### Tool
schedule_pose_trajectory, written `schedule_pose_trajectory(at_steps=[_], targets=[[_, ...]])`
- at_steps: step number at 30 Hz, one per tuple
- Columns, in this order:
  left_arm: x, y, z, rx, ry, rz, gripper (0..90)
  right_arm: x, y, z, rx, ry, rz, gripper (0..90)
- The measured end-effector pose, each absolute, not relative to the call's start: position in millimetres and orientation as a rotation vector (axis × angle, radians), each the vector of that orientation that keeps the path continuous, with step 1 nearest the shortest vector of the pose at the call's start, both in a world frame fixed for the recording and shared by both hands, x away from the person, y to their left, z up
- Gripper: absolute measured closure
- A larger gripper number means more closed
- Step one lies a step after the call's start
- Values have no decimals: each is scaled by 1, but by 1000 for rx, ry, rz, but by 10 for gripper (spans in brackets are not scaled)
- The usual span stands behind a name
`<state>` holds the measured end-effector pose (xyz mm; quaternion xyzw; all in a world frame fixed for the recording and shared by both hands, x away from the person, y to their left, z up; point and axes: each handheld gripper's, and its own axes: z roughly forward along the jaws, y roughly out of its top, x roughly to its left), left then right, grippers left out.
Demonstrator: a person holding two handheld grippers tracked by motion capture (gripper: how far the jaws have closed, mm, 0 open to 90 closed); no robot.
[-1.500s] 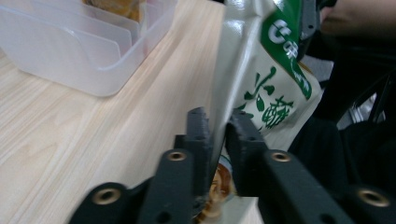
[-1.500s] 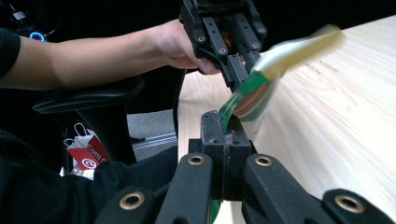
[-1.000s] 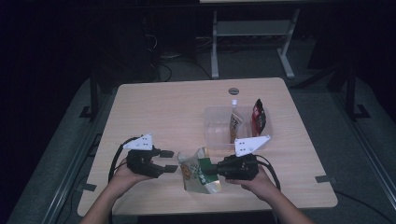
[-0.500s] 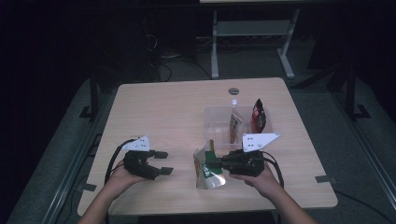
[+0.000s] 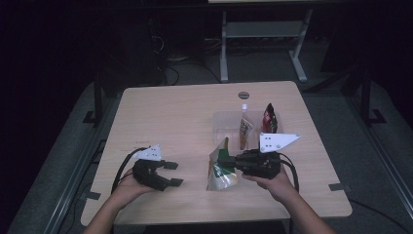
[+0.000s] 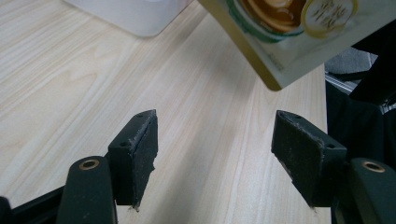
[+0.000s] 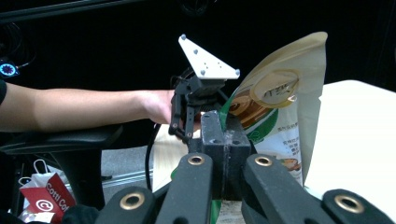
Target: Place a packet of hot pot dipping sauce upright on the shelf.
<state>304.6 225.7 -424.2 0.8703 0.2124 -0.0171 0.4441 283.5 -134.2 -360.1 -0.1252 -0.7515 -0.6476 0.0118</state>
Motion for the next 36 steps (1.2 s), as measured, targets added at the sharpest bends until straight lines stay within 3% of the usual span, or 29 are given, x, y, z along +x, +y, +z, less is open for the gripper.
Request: schedule_pose_trajectory(at_steps=[36], targets=[[303, 223, -430, 2189, 508, -71, 263, 341, -150, -309, -432, -2435, -2076, 900]])
